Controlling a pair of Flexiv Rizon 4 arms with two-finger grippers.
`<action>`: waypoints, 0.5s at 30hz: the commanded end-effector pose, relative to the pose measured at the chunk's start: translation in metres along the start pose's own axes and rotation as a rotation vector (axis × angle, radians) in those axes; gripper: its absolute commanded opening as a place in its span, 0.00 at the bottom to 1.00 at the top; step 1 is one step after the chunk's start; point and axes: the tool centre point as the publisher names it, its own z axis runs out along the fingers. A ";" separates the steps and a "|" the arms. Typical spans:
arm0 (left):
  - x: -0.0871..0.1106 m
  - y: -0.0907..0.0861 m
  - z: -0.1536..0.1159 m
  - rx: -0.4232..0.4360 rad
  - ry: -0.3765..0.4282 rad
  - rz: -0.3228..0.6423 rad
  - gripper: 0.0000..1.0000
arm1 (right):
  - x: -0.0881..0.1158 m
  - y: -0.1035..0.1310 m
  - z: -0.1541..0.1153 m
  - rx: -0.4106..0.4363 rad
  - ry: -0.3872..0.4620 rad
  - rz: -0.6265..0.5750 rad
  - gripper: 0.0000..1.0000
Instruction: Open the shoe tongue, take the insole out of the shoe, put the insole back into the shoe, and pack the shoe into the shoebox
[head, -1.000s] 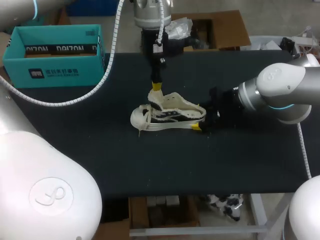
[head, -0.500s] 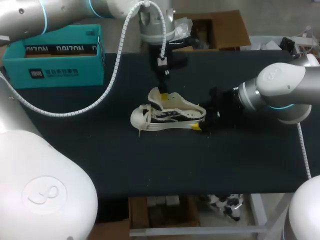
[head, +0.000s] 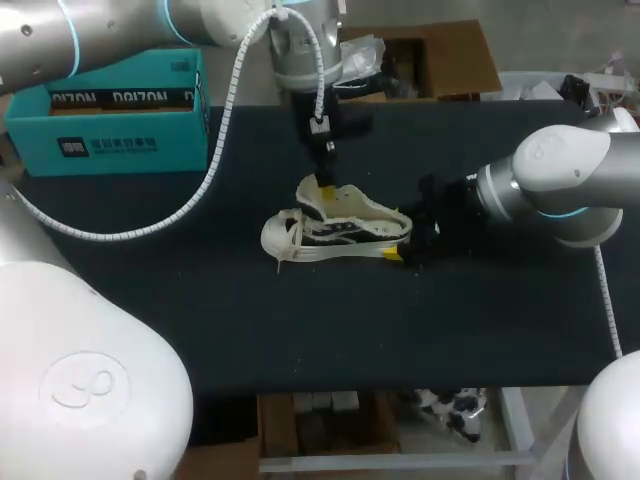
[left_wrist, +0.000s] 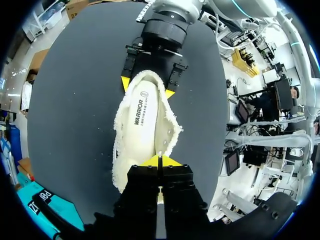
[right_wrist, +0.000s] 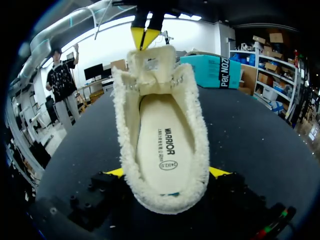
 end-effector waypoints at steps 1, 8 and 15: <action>-0.009 -0.008 0.025 0.012 0.001 0.033 0.00 | -0.002 -0.003 0.002 -0.004 0.002 -0.001 0.00; -0.012 -0.021 0.050 -0.006 -0.018 0.103 0.00 | -0.002 -0.003 0.002 -0.004 0.002 -0.001 0.00; -0.012 -0.021 0.064 -0.030 -0.005 0.155 0.00 | -0.002 -0.003 0.002 -0.004 0.002 -0.001 0.00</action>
